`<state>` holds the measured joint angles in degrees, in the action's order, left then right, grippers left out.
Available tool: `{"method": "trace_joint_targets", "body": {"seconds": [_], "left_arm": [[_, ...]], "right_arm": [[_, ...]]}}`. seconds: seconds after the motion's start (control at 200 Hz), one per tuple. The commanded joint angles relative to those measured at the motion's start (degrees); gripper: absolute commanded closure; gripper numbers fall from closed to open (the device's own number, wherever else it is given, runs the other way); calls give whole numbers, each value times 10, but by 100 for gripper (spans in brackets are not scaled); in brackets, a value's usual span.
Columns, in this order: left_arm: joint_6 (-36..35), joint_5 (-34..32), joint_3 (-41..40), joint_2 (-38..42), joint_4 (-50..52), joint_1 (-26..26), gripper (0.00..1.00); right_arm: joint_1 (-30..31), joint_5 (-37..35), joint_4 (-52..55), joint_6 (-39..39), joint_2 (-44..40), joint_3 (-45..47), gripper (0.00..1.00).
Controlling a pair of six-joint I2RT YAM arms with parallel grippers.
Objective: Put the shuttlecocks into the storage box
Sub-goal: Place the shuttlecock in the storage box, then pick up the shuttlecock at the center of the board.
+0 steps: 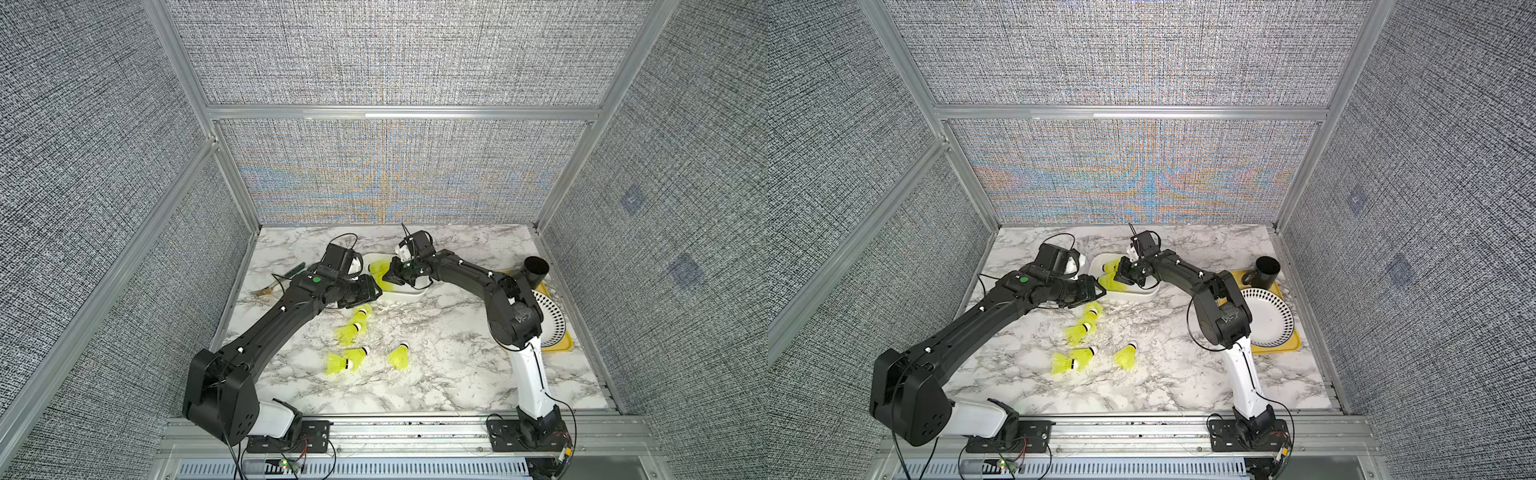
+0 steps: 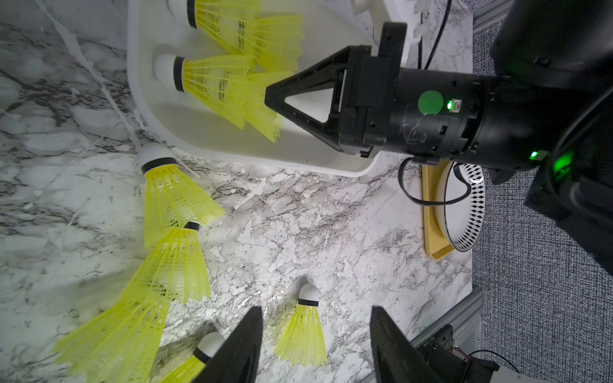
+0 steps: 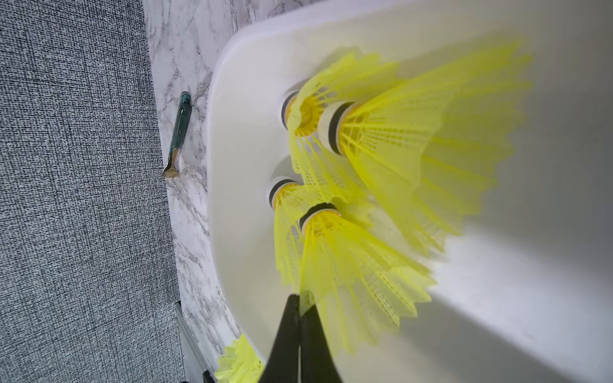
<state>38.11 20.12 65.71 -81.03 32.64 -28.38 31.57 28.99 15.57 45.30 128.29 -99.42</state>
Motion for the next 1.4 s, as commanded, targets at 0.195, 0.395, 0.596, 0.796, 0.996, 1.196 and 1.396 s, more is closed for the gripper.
{"method": "trace_joint_targets", "body": {"seconds": [0.195,0.395,0.596,0.796,0.996,1.196,1.396], "left_arm": [[-8,2,-12,9,5,1,45],[-5,2,-17,15,5,1,45],[-4,1,-17,14,7,1,45],[-5,1,-21,19,10,0,45],[-5,0,-30,31,16,0,45],[-6,-10,-44,56,29,0,45],[-10,-17,-64,84,44,1,45]], "right_arm": [[1,34,-35,16,-4,14,100],[1,43,-48,25,13,12,100],[0,36,-34,15,11,11,100],[-1,9,-4,-11,-13,9,77],[-1,-18,32,-33,-45,13,68],[-1,-54,63,-57,-86,32,66],[7,-109,90,-88,-139,62,65]]}}
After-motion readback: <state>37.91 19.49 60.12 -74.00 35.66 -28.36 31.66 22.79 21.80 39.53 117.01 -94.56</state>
